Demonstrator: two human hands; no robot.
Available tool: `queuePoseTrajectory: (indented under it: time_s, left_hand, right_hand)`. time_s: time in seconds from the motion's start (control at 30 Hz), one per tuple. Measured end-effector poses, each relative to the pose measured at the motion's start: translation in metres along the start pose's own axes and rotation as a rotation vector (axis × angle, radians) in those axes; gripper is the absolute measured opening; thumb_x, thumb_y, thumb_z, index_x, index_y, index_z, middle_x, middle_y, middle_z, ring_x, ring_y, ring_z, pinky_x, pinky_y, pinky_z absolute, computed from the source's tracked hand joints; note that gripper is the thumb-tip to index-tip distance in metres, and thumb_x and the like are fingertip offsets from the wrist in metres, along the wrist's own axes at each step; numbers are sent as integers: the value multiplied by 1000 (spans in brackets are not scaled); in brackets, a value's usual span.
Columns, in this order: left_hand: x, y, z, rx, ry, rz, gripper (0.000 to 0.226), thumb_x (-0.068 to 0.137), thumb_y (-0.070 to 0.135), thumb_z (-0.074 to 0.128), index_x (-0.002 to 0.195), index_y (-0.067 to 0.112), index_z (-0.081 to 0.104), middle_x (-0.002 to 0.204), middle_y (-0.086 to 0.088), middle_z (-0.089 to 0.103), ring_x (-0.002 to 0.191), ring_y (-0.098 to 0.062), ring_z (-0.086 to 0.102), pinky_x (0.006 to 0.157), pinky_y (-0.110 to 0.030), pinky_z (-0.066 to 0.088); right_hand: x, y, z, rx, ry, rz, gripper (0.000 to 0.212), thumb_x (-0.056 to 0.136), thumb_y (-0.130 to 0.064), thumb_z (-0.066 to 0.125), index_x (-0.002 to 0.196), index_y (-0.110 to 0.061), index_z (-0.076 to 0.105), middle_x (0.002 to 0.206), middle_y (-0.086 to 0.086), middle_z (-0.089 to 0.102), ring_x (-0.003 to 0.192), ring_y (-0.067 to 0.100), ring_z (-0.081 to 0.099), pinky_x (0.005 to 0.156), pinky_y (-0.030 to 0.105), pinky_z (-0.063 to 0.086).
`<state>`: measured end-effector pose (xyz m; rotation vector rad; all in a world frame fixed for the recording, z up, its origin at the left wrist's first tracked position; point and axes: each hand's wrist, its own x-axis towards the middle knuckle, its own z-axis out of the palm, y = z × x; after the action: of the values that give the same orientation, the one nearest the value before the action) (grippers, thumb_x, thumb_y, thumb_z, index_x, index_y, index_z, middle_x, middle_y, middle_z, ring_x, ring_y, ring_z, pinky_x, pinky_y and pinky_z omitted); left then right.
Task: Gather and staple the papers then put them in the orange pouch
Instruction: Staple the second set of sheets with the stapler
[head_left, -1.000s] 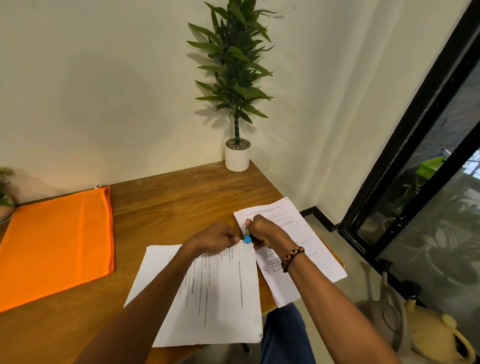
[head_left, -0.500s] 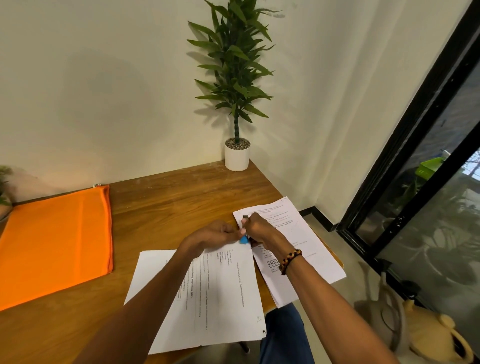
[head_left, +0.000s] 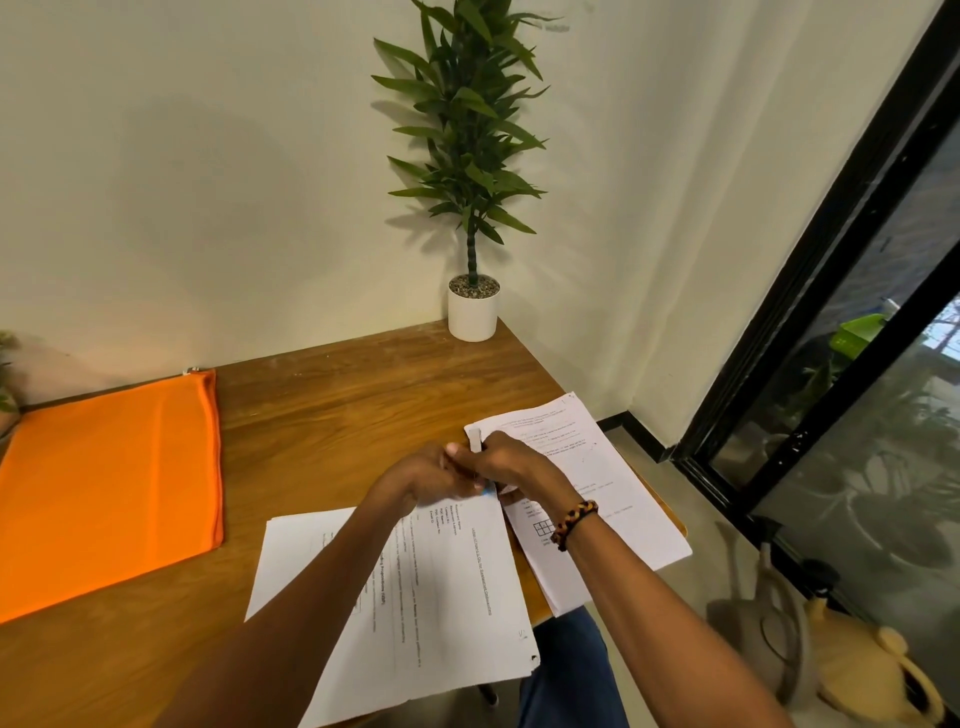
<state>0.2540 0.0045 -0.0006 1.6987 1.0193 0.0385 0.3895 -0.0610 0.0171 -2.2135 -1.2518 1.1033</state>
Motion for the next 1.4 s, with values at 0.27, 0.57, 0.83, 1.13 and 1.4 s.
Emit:
queuePoseTrajectory:
  time_s: [0.27,0.57,0.83,1.13,1.4]
  left_hand:
    - [4,-7,-7,-47,90,-133,22,72,14,88,91,10,79,93,-6,77,97,-23,69,73,-33,52]
    - [-1,-11,0,-92,197,-49,11,78,9,84,89,6,81,80,-7,76,69,-12,60,60,-26,46]
    - [-5,-11,-15,-104,110,7,17,80,15,84,96,21,81,91,3,79,97,-17,71,91,-34,56]
    - [-4,-29,-29,-279,211,-65,8,86,10,77,93,13,79,98,-6,77,102,-24,70,98,-44,55]
    - [3,-24,-37,-426,173,-34,13,95,16,67,108,12,71,103,-11,76,100,-31,73,97,-54,55]
  right_hand:
    - [4,6,-2,65,-116,-26,48,93,-35,72,117,6,65,110,24,71,92,28,69,87,37,60]
    - [9,1,10,84,-7,-25,40,91,-34,75,110,0,65,98,16,69,91,29,66,76,41,54]
    - [11,1,14,441,118,-9,13,99,-22,66,101,-9,64,97,9,65,83,19,63,65,27,48]
    - [14,1,3,675,160,83,36,99,-35,63,127,-14,55,116,9,70,96,20,72,77,33,62]
    - [5,19,-17,458,9,52,39,99,-43,60,124,-13,56,118,5,62,105,22,61,91,40,52]
